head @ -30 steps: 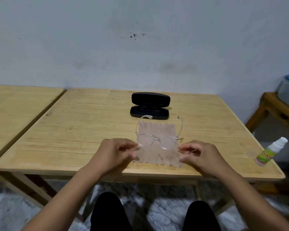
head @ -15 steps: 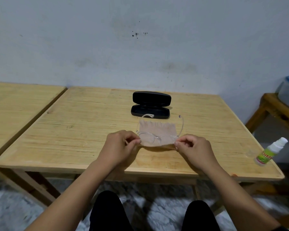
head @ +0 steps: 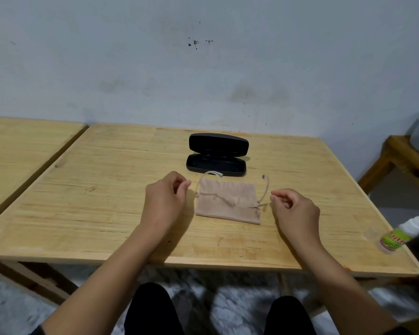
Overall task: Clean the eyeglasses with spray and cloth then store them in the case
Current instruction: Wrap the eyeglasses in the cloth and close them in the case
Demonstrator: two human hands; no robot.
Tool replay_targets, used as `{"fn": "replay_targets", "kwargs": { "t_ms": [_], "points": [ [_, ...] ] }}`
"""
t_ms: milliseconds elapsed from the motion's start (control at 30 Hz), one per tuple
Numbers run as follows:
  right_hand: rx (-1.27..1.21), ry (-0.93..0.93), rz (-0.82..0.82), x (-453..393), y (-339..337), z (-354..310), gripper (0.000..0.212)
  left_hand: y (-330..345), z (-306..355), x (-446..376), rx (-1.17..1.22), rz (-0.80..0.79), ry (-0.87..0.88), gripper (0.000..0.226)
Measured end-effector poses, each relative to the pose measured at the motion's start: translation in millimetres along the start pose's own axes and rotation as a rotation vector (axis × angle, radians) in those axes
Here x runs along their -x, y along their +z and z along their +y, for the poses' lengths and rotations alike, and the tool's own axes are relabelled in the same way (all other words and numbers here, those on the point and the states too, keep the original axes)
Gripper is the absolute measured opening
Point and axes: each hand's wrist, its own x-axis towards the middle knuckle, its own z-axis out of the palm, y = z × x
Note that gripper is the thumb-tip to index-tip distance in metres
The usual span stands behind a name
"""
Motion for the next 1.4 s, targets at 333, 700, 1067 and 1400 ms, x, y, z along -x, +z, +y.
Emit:
{"fn": "replay_targets", "kwargs": {
  "t_ms": [333, 700, 1067, 1400],
  "points": [
    [0.016, 0.062, -0.372, -58, 21, -7, 0.023, 22, -8, -56, -0.033, -0.371, 0.066, 0.018],
    [-0.252, 0.102, -0.534, -67, 19, -2, 0.014, 29, -12, -58, 0.138, -0.458, 0.087, 0.008],
    [-0.411, 0.139, -0.78, -52, 2, -5, 0.036, 8, -18, -36, 0.334, -0.64, 0.163, 0.039],
    [-0.209, 0.176, -0.322, -8, -11, 1, 0.009, -2, -20, 7, 0.132, -0.267, 0.024, 0.01]
  ]
}}
